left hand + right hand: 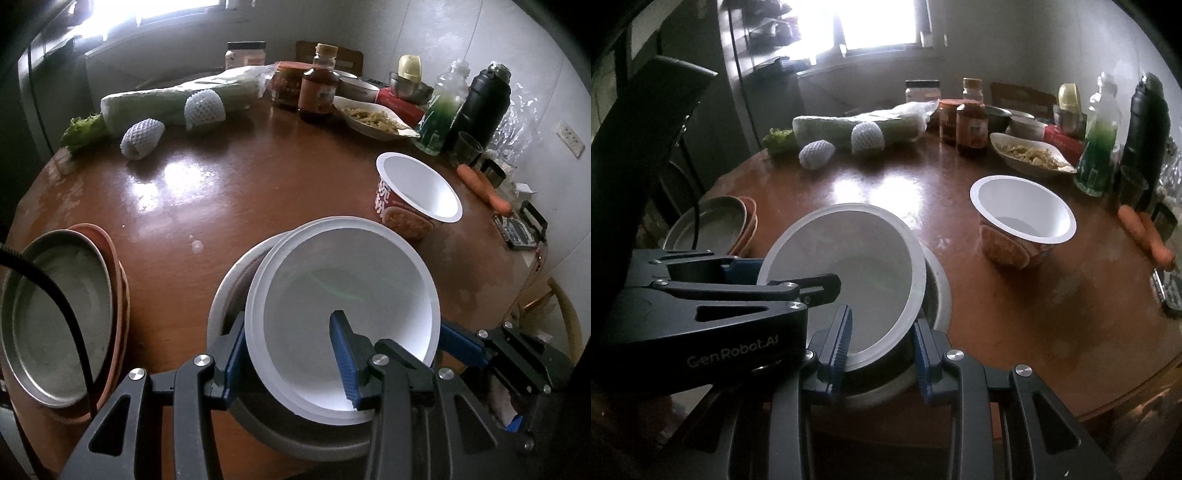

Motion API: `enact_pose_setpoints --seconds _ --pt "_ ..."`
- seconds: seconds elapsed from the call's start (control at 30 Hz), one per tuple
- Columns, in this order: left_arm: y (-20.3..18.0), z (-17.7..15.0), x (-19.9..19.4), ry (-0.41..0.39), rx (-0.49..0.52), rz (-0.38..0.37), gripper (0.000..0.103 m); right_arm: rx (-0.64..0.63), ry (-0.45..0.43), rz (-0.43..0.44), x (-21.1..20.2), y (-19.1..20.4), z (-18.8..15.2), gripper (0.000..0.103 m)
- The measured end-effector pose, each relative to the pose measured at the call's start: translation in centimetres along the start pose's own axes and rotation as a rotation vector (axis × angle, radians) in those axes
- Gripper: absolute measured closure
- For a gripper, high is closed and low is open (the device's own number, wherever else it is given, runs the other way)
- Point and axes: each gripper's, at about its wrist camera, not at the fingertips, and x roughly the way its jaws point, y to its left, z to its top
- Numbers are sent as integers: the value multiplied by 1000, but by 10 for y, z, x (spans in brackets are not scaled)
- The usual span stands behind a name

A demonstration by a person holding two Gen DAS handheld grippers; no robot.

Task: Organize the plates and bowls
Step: 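Lower the white paper bowl into the steel bowl and open the left tool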

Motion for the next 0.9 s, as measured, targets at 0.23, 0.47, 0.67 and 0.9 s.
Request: enact_pose_setpoints --seconds 0.23,0.47,0.67,0.9 --pt "2 0 -2 -7 -2 8 60 -3 -2 -16 -1 0 0 69" --pt "2 0 -5 -16 4 11 60 4 -12 -21 -3 -3 1 67" --pt "3 0 -11 -32 0 17 59 5 -26 -31 -7 -3 2 60" --pt "3 1 -16 -46 1 20 58 15 -42 -41 -12 -5 4 56"
